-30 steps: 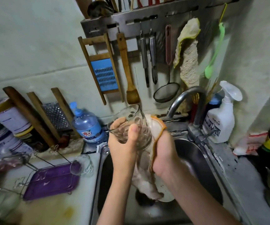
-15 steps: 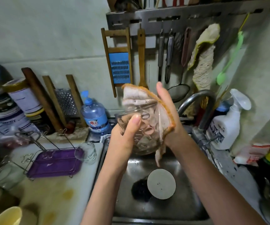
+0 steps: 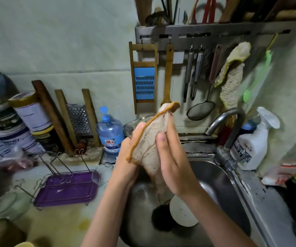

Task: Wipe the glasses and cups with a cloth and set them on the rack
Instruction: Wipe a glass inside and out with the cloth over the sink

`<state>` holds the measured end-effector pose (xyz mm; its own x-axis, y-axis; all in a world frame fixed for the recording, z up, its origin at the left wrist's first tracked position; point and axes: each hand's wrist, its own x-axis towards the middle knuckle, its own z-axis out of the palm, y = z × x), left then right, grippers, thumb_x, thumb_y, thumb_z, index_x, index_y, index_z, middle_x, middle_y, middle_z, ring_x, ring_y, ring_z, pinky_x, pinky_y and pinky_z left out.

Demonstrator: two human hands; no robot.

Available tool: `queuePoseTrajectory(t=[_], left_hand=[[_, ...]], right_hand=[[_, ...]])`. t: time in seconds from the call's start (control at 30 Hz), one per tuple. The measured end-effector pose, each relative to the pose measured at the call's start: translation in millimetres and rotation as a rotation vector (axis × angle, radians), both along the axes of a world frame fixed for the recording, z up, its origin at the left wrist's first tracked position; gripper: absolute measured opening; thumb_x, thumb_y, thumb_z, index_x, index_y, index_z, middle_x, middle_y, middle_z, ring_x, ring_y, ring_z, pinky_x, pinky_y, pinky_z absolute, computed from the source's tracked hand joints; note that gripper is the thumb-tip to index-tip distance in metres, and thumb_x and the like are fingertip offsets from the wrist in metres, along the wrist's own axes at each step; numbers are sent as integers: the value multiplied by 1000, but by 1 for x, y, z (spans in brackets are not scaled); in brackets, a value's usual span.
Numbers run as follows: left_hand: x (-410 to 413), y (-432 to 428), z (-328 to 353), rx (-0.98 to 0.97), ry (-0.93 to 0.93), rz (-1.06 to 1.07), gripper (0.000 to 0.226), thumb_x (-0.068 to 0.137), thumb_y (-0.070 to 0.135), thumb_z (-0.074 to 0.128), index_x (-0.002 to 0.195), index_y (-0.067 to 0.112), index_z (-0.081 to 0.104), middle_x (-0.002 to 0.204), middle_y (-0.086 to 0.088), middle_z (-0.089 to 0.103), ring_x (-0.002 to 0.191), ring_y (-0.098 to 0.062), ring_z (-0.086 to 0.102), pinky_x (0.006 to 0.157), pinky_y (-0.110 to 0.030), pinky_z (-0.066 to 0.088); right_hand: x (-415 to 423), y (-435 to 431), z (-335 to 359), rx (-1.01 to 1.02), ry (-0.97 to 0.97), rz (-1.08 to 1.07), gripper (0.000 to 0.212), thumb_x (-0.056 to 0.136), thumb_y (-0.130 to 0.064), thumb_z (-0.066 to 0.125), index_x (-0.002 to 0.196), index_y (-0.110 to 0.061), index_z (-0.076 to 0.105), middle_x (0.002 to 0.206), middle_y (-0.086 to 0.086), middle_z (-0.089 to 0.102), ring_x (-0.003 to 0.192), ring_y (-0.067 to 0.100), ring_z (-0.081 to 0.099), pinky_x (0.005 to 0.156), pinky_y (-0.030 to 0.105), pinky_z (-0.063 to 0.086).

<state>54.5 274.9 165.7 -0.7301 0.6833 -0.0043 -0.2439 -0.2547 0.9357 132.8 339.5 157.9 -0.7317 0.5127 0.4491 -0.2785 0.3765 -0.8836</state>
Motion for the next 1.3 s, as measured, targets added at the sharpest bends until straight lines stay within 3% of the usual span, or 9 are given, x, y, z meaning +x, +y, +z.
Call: queuePoseTrajectory(t=[0.13,0.27,0.4,0.57,0.7,0.93,1.0,1.1,1.3], left_hand=[[-5,-4,6,22,2,-128,35,65,51,74,88,25,78,99,4,76,96,-11,70,94,-37,53],[-18,-9,5,-84,94,-178,56,65,64,63,95,20,78,101,-4,76,97,-17,71,95,-42,49],[-33,-8,5,-263,404,-109,97,58,97,41,109,18,65,103,6,72,100,-9,66,95,-28,47],[-26,-10,6,-279,656,279,54,71,77,26,81,27,45,73,10,58,70,0,59,63,-13,43],[-21,-9,1,-262,664,233,57,88,68,24,95,23,58,85,10,65,84,-4,60,77,-23,47],[-17,1,6,-145,451,63,68,63,64,77,112,27,47,97,30,66,94,15,61,79,-7,46],[-16,3,9,-140,398,74,68,62,43,84,116,20,49,94,18,68,87,13,64,73,-6,47],[-20,5,10,-91,343,36,53,68,14,86,109,19,53,95,10,69,81,11,66,69,-7,48],[-35,-4,8,2,386,-225,43,71,25,75,111,17,62,101,7,75,98,-9,70,79,-19,53]], right_hand=[[-23,10,19,-322,-33,-12,61,96,-56,32,145,-21,40,145,-6,48,135,7,41,115,30,30],[-30,21,32,-781,-125,195,73,94,-66,25,121,-9,62,111,11,71,109,26,64,103,42,45],[-39,17,20,-753,-8,34,84,81,-80,37,117,-11,65,112,12,70,112,27,63,106,48,42],[-46,10,21,-473,6,-271,87,72,-84,32,126,-21,58,123,1,65,118,15,59,105,43,43],[-56,13,20,-333,65,-394,82,83,-72,20,119,-12,63,115,4,68,113,16,61,103,43,44],[-60,21,19,-356,179,-534,57,104,-36,35,57,-17,62,56,-7,64,59,8,60,66,31,47],[-62,28,22,-509,183,-511,57,102,-29,42,52,-17,67,53,-9,65,57,6,61,66,28,48],[-66,32,23,-849,176,-296,44,98,-37,46,80,-10,75,78,8,73,79,25,69,81,37,55],[-50,37,43,-1008,50,265,65,90,-54,36,83,-5,78,87,16,72,78,26,70,74,34,58]])
